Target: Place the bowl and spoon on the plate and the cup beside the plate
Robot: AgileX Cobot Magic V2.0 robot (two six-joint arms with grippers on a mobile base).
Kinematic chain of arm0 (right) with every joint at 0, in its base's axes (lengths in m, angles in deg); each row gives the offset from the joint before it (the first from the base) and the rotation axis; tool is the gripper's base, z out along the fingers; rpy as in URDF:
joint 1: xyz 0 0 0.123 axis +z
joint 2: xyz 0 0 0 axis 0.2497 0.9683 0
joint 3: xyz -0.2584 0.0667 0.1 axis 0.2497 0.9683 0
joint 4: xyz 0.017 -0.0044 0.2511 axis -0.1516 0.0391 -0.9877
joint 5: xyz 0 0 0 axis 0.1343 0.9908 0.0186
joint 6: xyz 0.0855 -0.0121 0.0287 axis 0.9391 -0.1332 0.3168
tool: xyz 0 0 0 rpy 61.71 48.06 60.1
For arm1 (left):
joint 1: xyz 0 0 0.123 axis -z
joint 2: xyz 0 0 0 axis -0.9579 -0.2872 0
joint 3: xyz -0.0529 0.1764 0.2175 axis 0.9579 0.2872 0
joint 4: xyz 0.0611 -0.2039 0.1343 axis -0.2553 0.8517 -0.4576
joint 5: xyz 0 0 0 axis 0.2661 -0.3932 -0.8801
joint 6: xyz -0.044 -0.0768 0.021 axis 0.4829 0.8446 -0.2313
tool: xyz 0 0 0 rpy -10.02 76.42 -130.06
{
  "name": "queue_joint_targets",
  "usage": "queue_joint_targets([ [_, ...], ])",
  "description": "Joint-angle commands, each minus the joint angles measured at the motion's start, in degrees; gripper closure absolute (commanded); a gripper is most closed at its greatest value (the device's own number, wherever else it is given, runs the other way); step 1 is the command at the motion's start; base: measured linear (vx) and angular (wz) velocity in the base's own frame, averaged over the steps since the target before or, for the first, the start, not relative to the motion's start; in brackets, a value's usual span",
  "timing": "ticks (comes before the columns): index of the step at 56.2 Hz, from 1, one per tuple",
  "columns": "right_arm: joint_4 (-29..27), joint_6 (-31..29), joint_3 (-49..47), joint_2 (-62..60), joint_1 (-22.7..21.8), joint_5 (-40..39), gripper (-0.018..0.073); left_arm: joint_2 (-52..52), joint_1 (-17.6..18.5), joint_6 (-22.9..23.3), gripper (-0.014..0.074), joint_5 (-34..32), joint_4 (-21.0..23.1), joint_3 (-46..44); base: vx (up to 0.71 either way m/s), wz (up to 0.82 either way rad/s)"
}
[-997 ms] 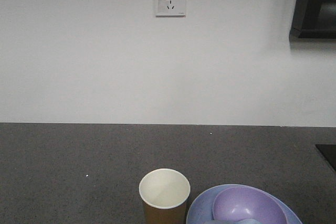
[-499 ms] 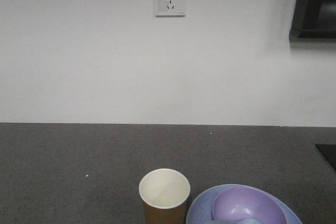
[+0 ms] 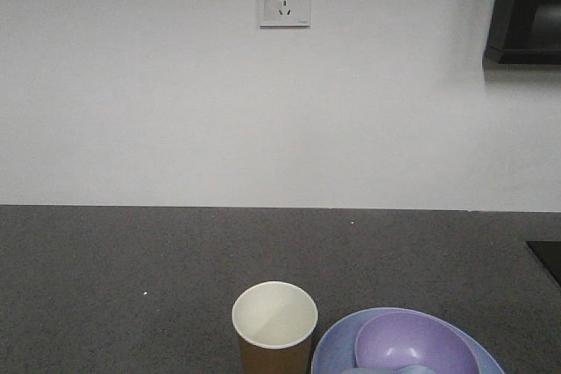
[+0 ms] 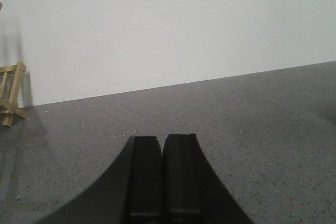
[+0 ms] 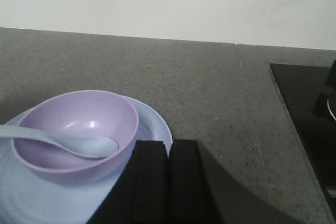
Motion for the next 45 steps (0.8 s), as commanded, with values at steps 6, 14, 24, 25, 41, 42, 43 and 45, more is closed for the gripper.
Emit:
queue_joint_targets([
  [6, 3.36, 5.54, 10.69, -13.56, 0.13, -7.46, 0.0565, 0.97, 0.01, 0.35, 0.0594, -4.35, 0.53, -1.48, 0.00, 0.00],
  [14, 4.71, 6.43, 16.69, -23.70, 0.06, -7.54, 0.0565, 0.97, 0.01, 0.35, 0.0594, -4.35, 0.53, -1.48, 0.00, 0.00],
  [24, 4.71, 7.65, 20.61, -22.97, 0.13, -12.19, 0.0565, 0.96, 0.01, 0.35, 0.0594, -4.30, 0.53, -1.48, 0.00, 0.00],
  [25, 4.71, 7.57, 21.01, -23.13, 0.13, -12.51, 0.0565, 0.96, 0.01, 0.35, 0.0594, -4.30, 0.53, -1.48, 0.00, 0.00],
  [41, 4.71, 7.57, 20.85, -23.27, 0.13, -10.62, 0.0565, 0.96, 0.01, 0.35, 0.0594, -4.30, 0.53, -1.48, 0.00, 0.00],
  [42, 4.71, 7.57, 20.85, -23.27, 0.13, -10.62, 0.0565, 0.96, 0.01, 0.35, 0.0594, -4.30, 0.53, -1.48, 0.00, 0.00],
  [43, 4.71, 7.57, 20.85, -23.27, 0.13, -10.62, 0.0565, 0.96, 0.01, 0.35, 0.0594, -4.30, 0.53, -1.48, 0.00, 0.00],
  [45, 4.71, 7.57, 20.85, -23.27, 0.13, -10.62, 0.0565, 0.96, 0.01, 0.35, 0.0594, -4.30, 0.53, -1.48, 0.00, 0.00],
])
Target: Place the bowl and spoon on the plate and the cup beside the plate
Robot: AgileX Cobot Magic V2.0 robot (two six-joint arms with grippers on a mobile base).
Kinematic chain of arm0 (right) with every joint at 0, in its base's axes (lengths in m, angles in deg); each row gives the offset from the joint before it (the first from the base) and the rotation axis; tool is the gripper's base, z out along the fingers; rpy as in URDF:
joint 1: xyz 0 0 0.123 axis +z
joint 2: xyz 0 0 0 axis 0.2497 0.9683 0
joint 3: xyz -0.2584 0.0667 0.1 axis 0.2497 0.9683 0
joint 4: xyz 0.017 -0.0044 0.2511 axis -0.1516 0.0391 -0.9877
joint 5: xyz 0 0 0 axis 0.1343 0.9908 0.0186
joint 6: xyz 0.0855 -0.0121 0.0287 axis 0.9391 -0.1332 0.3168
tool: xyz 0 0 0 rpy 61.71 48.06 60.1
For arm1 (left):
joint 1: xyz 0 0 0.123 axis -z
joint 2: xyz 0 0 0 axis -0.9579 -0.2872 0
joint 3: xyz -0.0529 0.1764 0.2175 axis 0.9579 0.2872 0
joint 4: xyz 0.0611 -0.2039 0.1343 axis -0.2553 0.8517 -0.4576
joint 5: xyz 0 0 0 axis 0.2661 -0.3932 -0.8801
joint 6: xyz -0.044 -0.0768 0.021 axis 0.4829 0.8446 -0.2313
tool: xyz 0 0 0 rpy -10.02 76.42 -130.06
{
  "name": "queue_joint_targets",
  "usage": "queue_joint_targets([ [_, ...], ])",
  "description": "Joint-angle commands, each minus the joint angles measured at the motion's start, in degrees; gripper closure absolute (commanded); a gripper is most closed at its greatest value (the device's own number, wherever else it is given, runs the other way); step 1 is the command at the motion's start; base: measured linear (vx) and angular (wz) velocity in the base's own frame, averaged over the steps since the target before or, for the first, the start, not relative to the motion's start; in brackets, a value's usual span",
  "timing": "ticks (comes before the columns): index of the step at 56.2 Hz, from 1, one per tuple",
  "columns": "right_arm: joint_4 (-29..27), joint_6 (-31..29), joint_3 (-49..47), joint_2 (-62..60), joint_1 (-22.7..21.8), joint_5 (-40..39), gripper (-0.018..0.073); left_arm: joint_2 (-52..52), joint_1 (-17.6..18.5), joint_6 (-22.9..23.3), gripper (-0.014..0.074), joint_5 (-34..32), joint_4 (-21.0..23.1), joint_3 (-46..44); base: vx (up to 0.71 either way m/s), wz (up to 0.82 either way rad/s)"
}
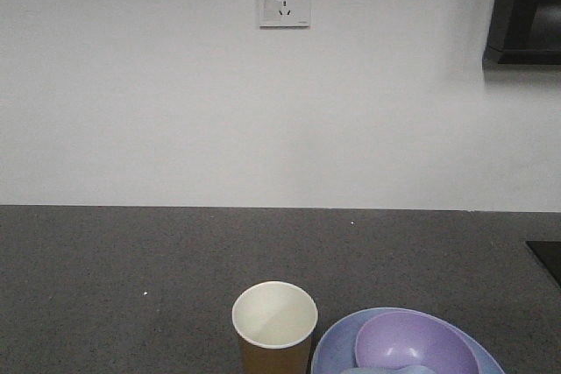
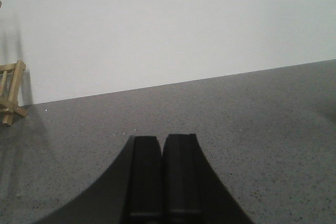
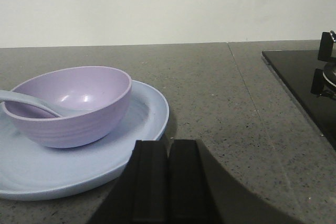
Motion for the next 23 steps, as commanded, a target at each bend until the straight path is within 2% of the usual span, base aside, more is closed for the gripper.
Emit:
queue_joint_targets([
  [1, 0.63, -0.11, 0.27, -0.44, 0.13, -4.69, 0.0565, 0.96, 0.01, 0.35, 0.0594, -4.72, 0.53, -1.48, 0.00, 0.00],
  [23, 0.63, -0.11, 0.27, -0.44, 0.13, -4.69, 0.0565, 0.96, 0.01, 0.35, 0.0594, -4.72, 0.53, -1.48, 0.00, 0.00],
])
